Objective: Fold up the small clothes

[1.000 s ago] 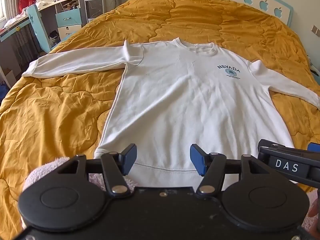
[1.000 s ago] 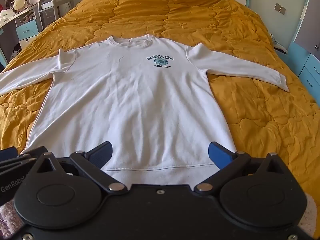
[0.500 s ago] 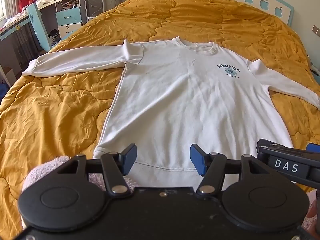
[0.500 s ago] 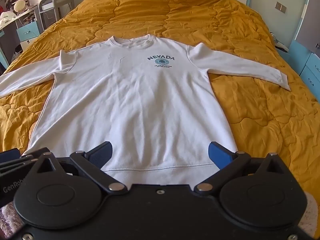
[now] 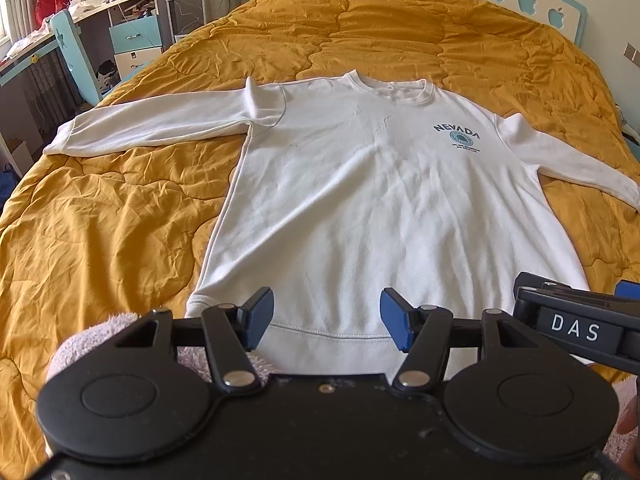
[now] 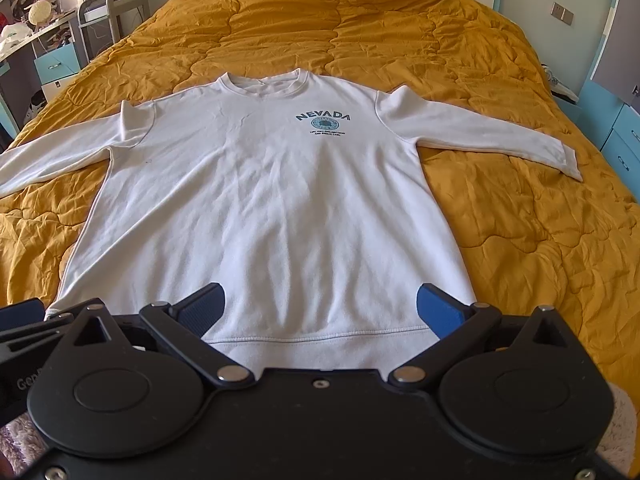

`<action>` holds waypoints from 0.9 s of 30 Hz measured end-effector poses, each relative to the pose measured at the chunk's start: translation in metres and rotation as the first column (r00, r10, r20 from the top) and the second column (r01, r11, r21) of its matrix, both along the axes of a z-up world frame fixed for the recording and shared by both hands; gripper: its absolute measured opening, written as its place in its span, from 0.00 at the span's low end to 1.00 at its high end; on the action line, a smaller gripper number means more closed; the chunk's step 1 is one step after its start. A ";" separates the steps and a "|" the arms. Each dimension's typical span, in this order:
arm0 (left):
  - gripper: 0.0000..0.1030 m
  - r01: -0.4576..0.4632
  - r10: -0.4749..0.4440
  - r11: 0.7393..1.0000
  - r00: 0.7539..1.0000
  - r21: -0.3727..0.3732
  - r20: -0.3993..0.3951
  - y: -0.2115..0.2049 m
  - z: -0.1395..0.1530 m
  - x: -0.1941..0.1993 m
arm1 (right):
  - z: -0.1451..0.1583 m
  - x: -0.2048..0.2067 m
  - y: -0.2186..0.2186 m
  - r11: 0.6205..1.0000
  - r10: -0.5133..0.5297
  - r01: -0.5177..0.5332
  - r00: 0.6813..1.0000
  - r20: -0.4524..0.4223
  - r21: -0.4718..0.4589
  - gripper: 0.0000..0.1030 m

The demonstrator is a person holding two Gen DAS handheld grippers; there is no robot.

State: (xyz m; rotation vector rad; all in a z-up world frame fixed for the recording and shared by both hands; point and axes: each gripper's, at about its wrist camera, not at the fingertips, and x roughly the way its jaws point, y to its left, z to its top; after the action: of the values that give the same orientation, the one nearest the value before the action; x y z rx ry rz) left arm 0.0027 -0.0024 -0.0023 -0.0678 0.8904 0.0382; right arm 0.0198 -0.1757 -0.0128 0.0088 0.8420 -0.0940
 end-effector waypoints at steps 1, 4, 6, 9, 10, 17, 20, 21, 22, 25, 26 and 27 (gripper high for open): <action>0.61 -0.001 0.001 1.000 1.000 0.001 0.001 0.000 0.000 0.000 | 0.000 0.000 0.000 1.000 0.000 0.000 1.000 0.001 0.000 1.00; 0.61 0.000 0.000 1.000 1.000 0.005 0.000 -0.001 0.000 0.000 | 0.000 0.000 0.001 1.000 0.000 0.000 1.000 0.001 0.001 1.00; 0.61 0.000 0.000 1.000 1.000 0.005 0.000 -0.001 0.000 0.001 | 0.000 0.000 0.001 1.000 0.001 -0.001 1.000 0.001 0.003 1.00; 0.61 0.001 -0.001 1.000 1.000 0.006 -0.002 -0.001 -0.001 0.001 | -0.001 0.000 0.002 1.000 0.003 -0.003 1.000 -0.001 0.006 1.00; 0.61 0.002 -0.002 1.000 1.000 0.006 -0.002 -0.001 -0.001 0.001 | -0.001 0.000 0.002 1.000 0.003 -0.003 1.000 0.000 0.005 1.00; 0.61 0.003 -0.003 1.000 1.000 0.014 0.002 -0.001 -0.001 0.000 | -0.001 0.000 0.003 1.000 0.002 -0.002 1.000 -0.003 0.008 1.00; 0.61 0.004 -0.003 1.000 1.000 0.015 -0.004 -0.001 -0.002 0.000 | -0.001 -0.001 0.003 1.000 0.007 -0.007 1.000 -0.004 0.011 1.00; 0.61 0.003 -0.003 1.000 1.000 0.018 -0.005 -0.002 -0.001 0.000 | -0.001 -0.001 0.003 1.000 0.007 -0.007 1.000 -0.004 0.012 1.00; 0.61 0.003 -0.003 1.000 1.000 0.017 -0.006 -0.001 -0.001 0.000 | -0.001 -0.001 0.003 1.000 0.007 -0.007 1.000 -0.004 0.012 1.00; 0.61 0.003 -0.003 1.000 1.000 0.016 -0.007 -0.002 -0.001 0.001 | -0.001 -0.001 0.003 1.000 0.007 -0.007 1.000 -0.005 0.013 1.00; 0.61 0.003 -0.003 1.000 1.000 0.017 -0.008 -0.003 -0.001 0.001 | -0.001 -0.001 0.003 1.000 0.006 -0.006 1.000 -0.005 0.011 1.00; 0.61 0.004 -0.003 1.000 1.000 0.018 -0.009 -0.003 -0.001 0.001 | -0.001 -0.001 0.003 1.000 0.006 -0.006 1.000 -0.004 0.011 1.00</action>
State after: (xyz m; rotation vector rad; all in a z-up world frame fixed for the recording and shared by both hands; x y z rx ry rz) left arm 0.0039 -0.0052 -0.0033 -0.0496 0.8987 0.0430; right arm 0.0189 -0.1728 -0.0139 0.0165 0.8462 -0.0833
